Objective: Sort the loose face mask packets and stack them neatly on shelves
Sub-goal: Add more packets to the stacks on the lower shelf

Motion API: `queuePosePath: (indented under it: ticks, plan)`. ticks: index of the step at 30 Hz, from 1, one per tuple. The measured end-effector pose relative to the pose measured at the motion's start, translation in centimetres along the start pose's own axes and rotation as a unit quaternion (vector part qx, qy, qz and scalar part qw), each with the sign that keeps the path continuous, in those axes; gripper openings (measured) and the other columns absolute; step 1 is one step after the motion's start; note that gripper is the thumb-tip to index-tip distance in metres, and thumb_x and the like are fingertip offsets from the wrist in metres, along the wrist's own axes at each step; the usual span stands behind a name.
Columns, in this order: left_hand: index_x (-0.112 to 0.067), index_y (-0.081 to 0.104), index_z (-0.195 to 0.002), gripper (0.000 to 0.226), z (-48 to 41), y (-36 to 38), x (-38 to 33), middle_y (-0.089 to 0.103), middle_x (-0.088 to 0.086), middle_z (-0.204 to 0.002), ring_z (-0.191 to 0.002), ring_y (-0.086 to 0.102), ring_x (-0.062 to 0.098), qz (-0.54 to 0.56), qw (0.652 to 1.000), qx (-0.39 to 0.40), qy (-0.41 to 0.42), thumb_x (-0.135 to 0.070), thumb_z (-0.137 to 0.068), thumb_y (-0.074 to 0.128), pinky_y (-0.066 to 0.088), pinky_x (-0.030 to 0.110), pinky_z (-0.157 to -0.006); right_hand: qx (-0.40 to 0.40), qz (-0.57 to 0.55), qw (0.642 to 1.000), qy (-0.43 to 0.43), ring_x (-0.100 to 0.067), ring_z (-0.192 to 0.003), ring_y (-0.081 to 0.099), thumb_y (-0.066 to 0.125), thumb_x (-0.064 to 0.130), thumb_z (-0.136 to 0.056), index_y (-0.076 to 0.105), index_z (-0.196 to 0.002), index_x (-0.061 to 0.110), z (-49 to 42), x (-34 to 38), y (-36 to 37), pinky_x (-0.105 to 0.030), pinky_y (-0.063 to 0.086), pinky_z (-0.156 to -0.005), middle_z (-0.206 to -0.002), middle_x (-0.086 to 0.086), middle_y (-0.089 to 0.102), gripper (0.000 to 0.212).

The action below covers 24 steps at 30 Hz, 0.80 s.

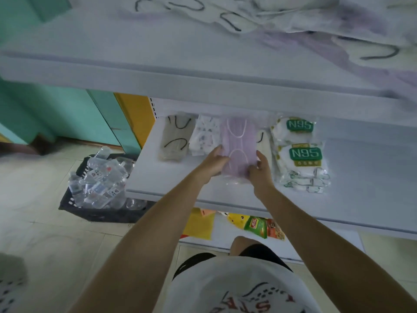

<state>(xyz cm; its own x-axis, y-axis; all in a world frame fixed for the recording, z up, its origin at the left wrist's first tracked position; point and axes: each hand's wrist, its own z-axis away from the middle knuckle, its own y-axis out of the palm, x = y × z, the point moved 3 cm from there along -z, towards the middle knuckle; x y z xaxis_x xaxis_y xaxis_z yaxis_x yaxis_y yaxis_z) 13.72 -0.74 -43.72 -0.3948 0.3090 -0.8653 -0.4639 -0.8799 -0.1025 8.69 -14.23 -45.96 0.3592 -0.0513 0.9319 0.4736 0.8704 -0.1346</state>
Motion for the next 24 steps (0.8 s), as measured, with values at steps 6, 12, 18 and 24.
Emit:
queuePosePath:
  ticks: [6, 12, 18, 24]
  plan:
    - [0.004, 0.049, -0.130, 0.038, -6.5, -2.6, 2.2, 0.033, 0.017, -0.146, -0.131, 0.038, 0.030, -0.334, 0.930, -0.131, 0.076, -0.011, -0.095, 0.045, 0.033, 0.028, -0.099, -0.004, 0.100, 0.993, 0.060, -0.014, -0.063, 0.047, 0.036, -0.005, -0.088, 0.043, -0.135, 0.010, -8.5, -2.0, 0.8, -0.021, 0.043, -0.050, -0.093, -0.006, 0.052, 0.050]
    - [0.002, 0.048, -0.133, 0.041, -7.4, -3.2, 2.9, 0.023, 0.016, -0.153, -0.143, 0.020, 0.029, -0.352, 0.916, -0.159, 0.111, -0.011, -0.094, 0.046, 0.018, 0.033, -0.114, 0.041, 0.195, 0.979, 0.040, -0.023, -0.099, 0.049, 0.042, 0.006, -0.090, 0.036, -0.140, 0.007, -11.5, -1.3, 2.7, -0.028, 0.039, -0.080, -0.125, -0.013, 0.050, 0.050]
    - [-0.001, 0.045, -0.135, 0.041, -4.0, -5.7, 2.0, 0.033, 0.015, -0.148, -0.136, 0.031, 0.031, -0.349, 0.916, -0.158, 0.116, -0.005, -0.094, 0.045, 0.026, 0.032, -0.111, 0.050, 0.375, 0.926, 0.010, -0.033, -0.136, 0.027, 0.046, 0.019, -0.093, 0.012, -0.150, 0.017, -9.4, 0.1, 2.3, -0.040, 0.028, -0.111, -0.152, -0.012, 0.020, 0.066]
    - [-0.012, 0.030, -0.146, 0.049, 2.7, -8.9, 1.4, 0.037, 0.011, -0.147, -0.132, 0.033, 0.033, -0.458, 0.871, -0.117, 0.133, -0.020, -0.099, 0.040, 0.033, 0.043, -0.106, 0.158, 0.487, 0.844, -0.162, -0.032, -0.137, 0.024, 0.044, 0.014, -0.095, 0.014, -0.150, 0.014, -2.1, 2.4, 3.2, -0.037, 0.025, -0.109, -0.153, -0.012, 0.018, 0.062]
